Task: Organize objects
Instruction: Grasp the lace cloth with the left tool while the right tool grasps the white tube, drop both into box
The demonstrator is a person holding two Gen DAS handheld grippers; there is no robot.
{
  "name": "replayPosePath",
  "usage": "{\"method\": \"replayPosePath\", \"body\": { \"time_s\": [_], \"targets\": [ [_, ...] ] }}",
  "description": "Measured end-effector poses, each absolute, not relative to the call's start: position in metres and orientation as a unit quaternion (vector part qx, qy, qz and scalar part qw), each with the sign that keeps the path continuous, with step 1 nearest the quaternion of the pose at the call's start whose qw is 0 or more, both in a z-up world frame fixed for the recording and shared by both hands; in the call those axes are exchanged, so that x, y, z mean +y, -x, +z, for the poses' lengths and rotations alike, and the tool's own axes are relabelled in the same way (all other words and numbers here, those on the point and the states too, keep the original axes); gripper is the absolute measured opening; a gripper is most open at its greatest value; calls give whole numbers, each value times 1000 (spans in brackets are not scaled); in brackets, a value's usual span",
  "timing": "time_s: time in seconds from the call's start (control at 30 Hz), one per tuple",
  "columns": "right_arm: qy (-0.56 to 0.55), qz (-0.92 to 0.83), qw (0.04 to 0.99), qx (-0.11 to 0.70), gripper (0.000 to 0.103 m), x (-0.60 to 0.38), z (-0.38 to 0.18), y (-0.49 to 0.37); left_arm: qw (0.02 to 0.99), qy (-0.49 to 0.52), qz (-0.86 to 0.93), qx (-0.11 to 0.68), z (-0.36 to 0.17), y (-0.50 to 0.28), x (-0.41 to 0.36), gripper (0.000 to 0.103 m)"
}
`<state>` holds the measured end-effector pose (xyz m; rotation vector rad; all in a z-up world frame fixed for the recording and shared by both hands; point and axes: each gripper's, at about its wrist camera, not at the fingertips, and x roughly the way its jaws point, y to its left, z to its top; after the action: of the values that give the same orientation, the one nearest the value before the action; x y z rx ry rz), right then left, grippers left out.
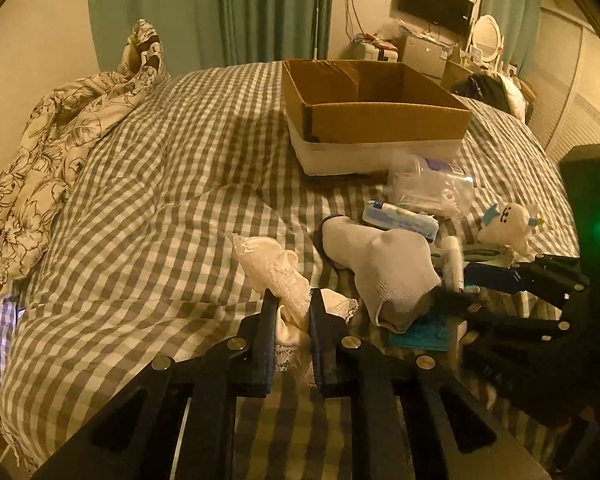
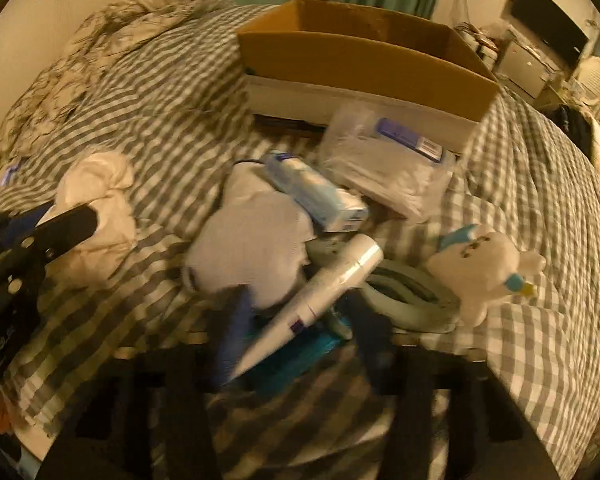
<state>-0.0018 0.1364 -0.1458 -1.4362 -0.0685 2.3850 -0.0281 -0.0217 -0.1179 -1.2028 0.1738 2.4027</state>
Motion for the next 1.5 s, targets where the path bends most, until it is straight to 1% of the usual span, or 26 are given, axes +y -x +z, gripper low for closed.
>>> {"method": "replayPosePath", "body": {
  "time_s": [0.07, 0.13, 0.17, 0.37, 0.47, 0.57, 0.63, 0.67, 0.7, 0.73, 0.77, 0.87, 0.93, 0.97, 1.0, 1.07, 1.27, 1.5],
  "targets": [
    [493, 852, 175, -23, 18, 135, -137, -4, 222, 433, 871, 63, -115, 28, -23, 14],
    [482, 859, 170, -17, 5, 135, -128, -8, 223, 428, 874, 61, -113, 27, -24, 14],
    [476, 862, 173, -20, 3, 135, -122, -11, 224, 424, 876, 60, -108, 29, -24, 14],
    [435, 883, 172, -24, 1, 144, -84, -15, 237, 396, 886, 50, -76, 46, -16, 14],
    [438, 883, 171, -8, 1, 152, -80, -13, 241, 380, 892, 51, -62, 54, -9, 14],
    [453, 873, 182, 9, 1, 156, -89, -15, 245, 380, 891, 49, -64, 54, -7, 14],
    [473, 863, 177, 25, 6, 159, -103, -12, 243, 386, 888, 54, -71, 53, -5, 14],
    [482, 857, 178, 28, 19, 158, -110, -9, 243, 393, 885, 56, -78, 52, -4, 14],
    [492, 852, 180, 30, 36, 158, -117, -7, 243, 399, 882, 56, -84, 52, -4, 14],
    [498, 848, 179, 34, 41, 158, -123, -4, 242, 406, 879, 57, -91, 52, -4, 14],
    [501, 846, 176, 39, 44, 157, -127, -2, 240, 414, 876, 56, -97, 52, -6, 14],
    [517, 838, 171, 45, 44, 157, -142, 9, 236, 424, 873, 55, -106, 52, -9, 14],
    [527, 831, 165, 63, 44, 162, -155, 12, 237, 426, 872, 52, -108, 52, -12, 14],
    [527, 832, 163, 68, 35, 162, -156, 13, 238, 425, 872, 52, -107, 52, -13, 14],
    [523, 834, 165, 65, 28, 162, -155, 12, 238, 423, 873, 52, -106, 51, -13, 14],
    [503, 846, 168, 56, 27, 158, -144, 8, 238, 418, 875, 54, -103, 52, -14, 14],
    [441, 882, 160, 40, 23, 157, -94, 1, 247, 411, 877, 48, -87, 67, -7, 14],
    [364, 914, 176, 36, 23, 204, -9, 28, 283, 371, 883, 41, -35, 109, 30, 14]
  ]
}}
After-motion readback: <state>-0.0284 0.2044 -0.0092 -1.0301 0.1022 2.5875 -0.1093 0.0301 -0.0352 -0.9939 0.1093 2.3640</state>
